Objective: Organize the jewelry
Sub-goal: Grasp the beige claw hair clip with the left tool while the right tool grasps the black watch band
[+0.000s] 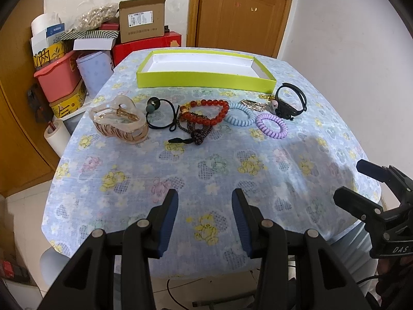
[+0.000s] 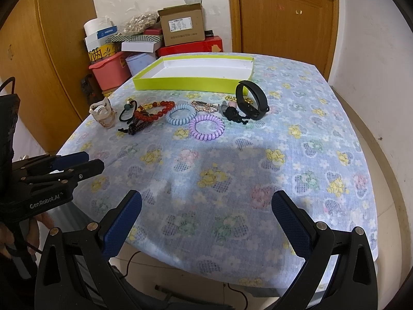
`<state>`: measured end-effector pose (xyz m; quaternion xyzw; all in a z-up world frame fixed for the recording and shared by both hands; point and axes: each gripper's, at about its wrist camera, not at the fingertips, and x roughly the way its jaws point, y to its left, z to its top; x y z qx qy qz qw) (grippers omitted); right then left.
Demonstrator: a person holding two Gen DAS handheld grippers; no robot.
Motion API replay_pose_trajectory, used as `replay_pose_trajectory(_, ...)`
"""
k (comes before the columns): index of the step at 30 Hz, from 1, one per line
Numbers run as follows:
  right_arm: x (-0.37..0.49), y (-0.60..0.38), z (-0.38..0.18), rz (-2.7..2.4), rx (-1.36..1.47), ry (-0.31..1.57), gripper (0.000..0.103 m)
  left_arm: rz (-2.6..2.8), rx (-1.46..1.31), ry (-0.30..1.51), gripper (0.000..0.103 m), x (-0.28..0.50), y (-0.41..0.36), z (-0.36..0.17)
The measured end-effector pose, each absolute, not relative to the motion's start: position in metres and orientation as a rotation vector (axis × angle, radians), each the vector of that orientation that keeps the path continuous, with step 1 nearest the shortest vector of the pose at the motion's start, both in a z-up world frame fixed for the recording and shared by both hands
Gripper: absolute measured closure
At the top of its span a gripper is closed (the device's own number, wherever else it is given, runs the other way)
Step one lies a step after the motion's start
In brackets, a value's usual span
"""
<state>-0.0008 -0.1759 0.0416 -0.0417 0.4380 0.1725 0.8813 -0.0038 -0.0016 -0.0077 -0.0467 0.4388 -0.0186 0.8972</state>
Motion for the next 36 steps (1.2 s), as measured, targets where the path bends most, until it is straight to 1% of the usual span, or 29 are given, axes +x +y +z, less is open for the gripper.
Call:
replay_pose_trajectory(8,0.014,-0.176,0.039,0.357,-0.097,0.912,0.002,-0.001,-0.134,0.921,0.058,0.008,0.012,-0.013)
replay_pose_trajectory(15,0.029,-0.177,0.038,0.359,-0.103,0.910,0.002,0.091,-0.201,0.913,0.058,0.026,0.040,-0.015)
replay_pose_trajectory(17,0.033,-0.177,0.037,0.359,-0.103,0.909,0.002,0.121,-0.231,0.911,0.056,0.034,0.050,-0.015)
replay_pose_trajectory(19,0.038,-0.178,0.037,0.358,-0.102,0.908,0.002,0.149,-0.258,0.904,0.052,0.042,0.059,-0.015)
replay_pose_trajectory(21,0.045,-0.179,0.036,0.355,-0.101,0.906,0.002,0.172,-0.284,0.897,0.052,0.050,0.067,-0.015)
replay_pose_trajectory(25,0.057,-0.181,0.036,0.351,-0.098,0.900,0.002,0.215,-0.331,0.892,0.047,0.066,0.081,-0.018)
replay_pose_trajectory(30,0.071,-0.184,0.034,0.344,-0.100,0.890,0.002,0.242,-0.364,0.894,0.045,0.081,0.089,-0.022)
replay_pose_trajectory(36,0.087,-0.186,0.031,0.345,-0.105,0.883,0.002,0.266,-0.339,0.904,0.045,0.096,0.090,-0.028)
